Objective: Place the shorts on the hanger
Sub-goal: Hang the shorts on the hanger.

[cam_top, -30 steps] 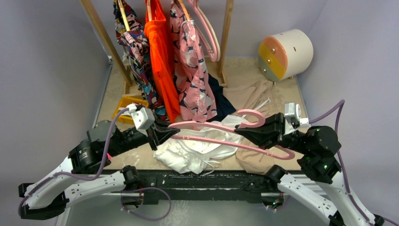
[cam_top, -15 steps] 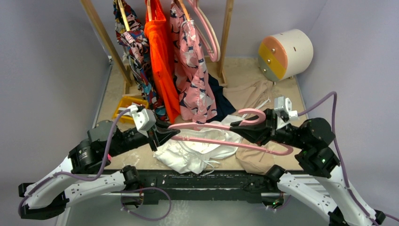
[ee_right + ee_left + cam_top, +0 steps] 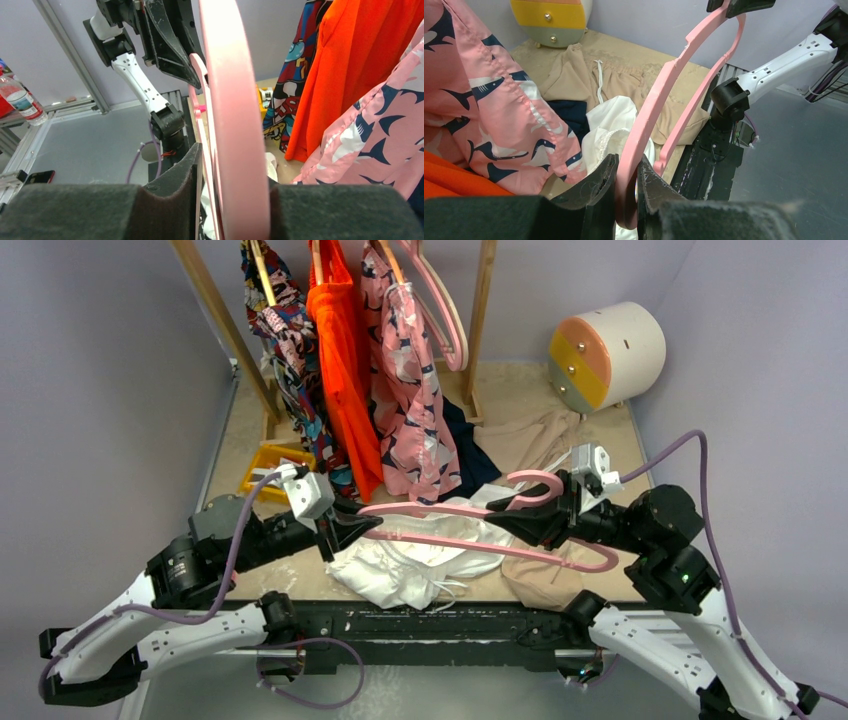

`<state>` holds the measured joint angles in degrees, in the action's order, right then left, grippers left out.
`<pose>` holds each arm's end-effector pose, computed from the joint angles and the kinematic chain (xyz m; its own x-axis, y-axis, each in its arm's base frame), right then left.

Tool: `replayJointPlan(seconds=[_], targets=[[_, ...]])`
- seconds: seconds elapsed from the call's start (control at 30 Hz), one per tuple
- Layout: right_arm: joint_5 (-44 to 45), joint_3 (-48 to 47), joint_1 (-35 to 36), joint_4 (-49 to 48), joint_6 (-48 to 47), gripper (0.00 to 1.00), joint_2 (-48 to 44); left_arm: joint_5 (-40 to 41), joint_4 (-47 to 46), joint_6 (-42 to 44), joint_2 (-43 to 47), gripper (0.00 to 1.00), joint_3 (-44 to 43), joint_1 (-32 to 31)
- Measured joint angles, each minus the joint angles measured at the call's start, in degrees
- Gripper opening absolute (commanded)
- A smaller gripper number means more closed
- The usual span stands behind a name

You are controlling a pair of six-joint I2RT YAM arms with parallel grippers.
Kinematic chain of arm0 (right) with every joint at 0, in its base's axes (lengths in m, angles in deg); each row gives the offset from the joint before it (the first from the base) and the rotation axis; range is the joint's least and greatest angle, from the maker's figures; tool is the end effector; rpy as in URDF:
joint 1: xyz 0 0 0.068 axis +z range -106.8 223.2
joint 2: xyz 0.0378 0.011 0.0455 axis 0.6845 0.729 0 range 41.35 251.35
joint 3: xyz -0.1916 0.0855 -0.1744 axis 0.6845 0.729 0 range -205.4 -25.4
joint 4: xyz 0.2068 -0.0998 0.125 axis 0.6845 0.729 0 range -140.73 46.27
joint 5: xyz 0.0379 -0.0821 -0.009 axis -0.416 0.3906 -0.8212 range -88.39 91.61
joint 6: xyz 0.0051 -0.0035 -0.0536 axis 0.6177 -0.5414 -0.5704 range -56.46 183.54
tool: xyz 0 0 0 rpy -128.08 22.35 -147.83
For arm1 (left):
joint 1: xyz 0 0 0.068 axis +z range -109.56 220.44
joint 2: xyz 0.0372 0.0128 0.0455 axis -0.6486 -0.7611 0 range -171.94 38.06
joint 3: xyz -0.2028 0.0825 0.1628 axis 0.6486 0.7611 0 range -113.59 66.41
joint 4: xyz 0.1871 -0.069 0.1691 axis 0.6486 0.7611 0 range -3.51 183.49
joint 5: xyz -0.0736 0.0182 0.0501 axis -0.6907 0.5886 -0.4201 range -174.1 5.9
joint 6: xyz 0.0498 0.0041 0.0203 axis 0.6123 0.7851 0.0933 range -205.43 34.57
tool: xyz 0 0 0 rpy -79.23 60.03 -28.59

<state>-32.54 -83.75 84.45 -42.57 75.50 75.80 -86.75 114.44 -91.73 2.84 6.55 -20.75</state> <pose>0.0633 0.0820 0.4449 0.0020 0.2299 -0.9732 -0.9735 0.2230 0.0507 0.0523 -0.0983 0.4161 -0.1262 0.0018 -0.9920 0.8890 0.4439 -0.1123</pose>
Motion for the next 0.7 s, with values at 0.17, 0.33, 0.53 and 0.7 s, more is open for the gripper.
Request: replayJointPlan(seconds=[0.17, 0.33, 0.53, 0.7], targets=[[-0.3, -0.2, 0.0, 1.0, -0.2, 0.31, 0.0, -0.2, 0.0, 0.0, 1.2, 0.0, 0.3, 0.0], [-1.9, -0.2, 0.1, 1.2, -0.1, 0.35, -0.2, -0.3, -0.1, -0.1, 1.8, 0.0, 0.7, -0.1], [-2.9, -0.2, 0.1, 1.0, 0.0, 0.19, -0.7, -0.6, -0.3, -0.1, 2.6, 0.0, 1.2, -0.1], [-2.9, -0.2, 0.1, 0.8, 0.5, 0.18, -1.2, -0.9, -0.7, -0.2, 3.6, 0.0, 1.7, -0.1]])
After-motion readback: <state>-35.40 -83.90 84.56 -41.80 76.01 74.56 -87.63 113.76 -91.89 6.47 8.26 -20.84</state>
